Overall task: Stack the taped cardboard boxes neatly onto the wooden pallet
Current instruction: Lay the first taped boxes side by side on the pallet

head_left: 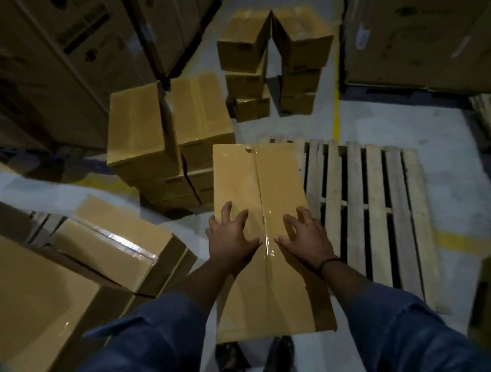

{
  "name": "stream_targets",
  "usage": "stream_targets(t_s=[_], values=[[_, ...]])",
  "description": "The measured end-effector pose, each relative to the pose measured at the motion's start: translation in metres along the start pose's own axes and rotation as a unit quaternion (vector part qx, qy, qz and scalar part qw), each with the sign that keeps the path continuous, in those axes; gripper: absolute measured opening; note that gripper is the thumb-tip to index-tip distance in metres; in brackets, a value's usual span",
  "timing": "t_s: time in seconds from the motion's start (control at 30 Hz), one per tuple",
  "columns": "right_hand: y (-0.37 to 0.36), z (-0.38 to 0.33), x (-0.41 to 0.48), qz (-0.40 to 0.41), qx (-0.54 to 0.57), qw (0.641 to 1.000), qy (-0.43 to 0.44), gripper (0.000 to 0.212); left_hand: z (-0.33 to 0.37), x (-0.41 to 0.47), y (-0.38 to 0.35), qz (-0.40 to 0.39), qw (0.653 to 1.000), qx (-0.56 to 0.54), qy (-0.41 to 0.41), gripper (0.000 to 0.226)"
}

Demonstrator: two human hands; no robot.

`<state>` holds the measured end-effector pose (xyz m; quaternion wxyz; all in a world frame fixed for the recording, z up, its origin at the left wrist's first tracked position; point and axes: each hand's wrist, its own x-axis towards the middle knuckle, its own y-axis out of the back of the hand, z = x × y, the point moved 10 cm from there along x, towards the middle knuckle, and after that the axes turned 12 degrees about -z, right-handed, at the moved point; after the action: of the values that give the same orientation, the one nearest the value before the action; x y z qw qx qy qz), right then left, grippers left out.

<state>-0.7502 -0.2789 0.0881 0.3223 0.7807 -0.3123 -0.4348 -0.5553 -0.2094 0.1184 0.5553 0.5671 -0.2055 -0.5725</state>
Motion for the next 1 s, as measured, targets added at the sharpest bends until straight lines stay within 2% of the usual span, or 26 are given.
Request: stream_targets(t_s=[0.37, 0.5, 1.0], values=[[-0.05, 0.051, 0.055, -0.025, 0.022, 0.999, -0.03, 0.075, 0.001, 0.094, -0.066, -0.139, 0.984, 0.076, -0.079, 0.114], [-0.082, 0.062, 0.105, -0.037, 0.026, 0.998, -0.034, 0.083, -0.023, 0.147, -0.104, -0.156, 0.981, 0.082, -0.081, 0.119], [-0.204, 0.089, 0.315, -0.019, 0.012, 0.997, -0.073, 0.079, -0.12, 0.358, -0.223, -0.188, 0.968, 0.099, -0.132, 0.113]])
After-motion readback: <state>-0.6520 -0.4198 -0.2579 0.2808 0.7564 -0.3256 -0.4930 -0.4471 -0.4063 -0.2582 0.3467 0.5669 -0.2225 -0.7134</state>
